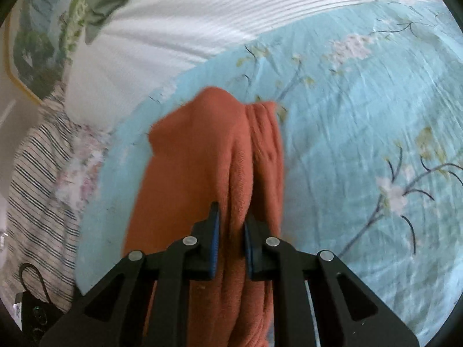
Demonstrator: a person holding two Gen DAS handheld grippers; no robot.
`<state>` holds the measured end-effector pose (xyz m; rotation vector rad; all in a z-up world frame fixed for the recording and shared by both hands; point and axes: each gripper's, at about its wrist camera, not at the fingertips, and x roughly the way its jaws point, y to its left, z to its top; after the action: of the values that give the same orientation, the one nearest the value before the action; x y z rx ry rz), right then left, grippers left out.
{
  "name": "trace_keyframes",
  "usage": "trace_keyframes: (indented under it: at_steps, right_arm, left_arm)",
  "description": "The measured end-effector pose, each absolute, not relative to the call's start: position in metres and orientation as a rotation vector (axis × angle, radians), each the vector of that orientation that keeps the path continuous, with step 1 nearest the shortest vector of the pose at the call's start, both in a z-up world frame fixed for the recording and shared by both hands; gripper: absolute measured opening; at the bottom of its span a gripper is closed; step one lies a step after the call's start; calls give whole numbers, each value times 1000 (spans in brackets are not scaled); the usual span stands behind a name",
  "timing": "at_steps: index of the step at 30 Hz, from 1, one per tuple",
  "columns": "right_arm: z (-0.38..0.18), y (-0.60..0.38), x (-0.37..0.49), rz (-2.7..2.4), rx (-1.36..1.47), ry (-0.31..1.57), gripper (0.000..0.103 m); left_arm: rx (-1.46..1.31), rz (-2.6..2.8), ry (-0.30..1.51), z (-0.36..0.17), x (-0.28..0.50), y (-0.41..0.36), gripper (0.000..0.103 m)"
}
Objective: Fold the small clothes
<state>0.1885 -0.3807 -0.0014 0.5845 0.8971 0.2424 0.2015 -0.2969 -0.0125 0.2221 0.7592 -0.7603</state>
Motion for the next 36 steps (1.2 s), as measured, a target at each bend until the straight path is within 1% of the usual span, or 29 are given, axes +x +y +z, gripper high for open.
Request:
trace_keyframes:
  at_steps: [3, 5, 7, 8, 9, 10, 11, 12, 13, 14, 15, 20, 25, 35, 36]
  right_arm:
    - [-3, -378, 184, 226, 544, 900, 15]
    - [-2, -377, 181, 214, 522, 899, 15]
    - [-1, -377, 179, 197, 519, 887, 16]
    - [-1, -378, 178, 189, 524, 886, 16]
    - [1, -380, 175, 180, 530, 877, 20]
    - [3, -381, 171, 166, 531, 866, 23]
    - [6, -381, 168, 152, 530, 858, 29]
    - [9, -383, 163, 137, 532, 848, 38]
    - [12, -386, 158, 128, 544, 834, 44]
    - [14, -388, 153, 129, 563, 819, 57]
    - [16, -391, 149, 137, 579, 808, 63]
    - [13, -397, 146, 198, 660, 816, 63]
    - [1, -392, 159, 218, 681, 857, 63]
    - [-28, -391, 194, 274, 747, 923, 63]
    - [-30, -390, 198, 280, 749, 920, 63]
  left_arm:
    - [229, -765, 781, -20, 202, -295, 9]
    - [213, -782, 793, -16, 201, -289, 15]
    - [190, -804, 815, -12, 199, -279, 25]
    - [175, -811, 826, -10, 199, -273, 33]
    - [157, -807, 833, -7, 198, -267, 39]
    - [145, -799, 837, -5, 197, -263, 48]
    - [123, -791, 837, -1, 197, -252, 51]
    - [95, -779, 839, 3, 198, -238, 53]
    - [74, -766, 843, 5, 198, -232, 58]
    - [53, -748, 848, 7, 200, -221, 65]
    - [22, -716, 853, 9, 205, -206, 68]
    - [-142, -612, 900, 8, 238, -151, 69]
    - [-318, -550, 998, -15, 284, -114, 69]
    - [-455, -604, 1142, -66, 333, -120, 69]
    - [-470, -616, 1138, -69, 337, -121, 68]
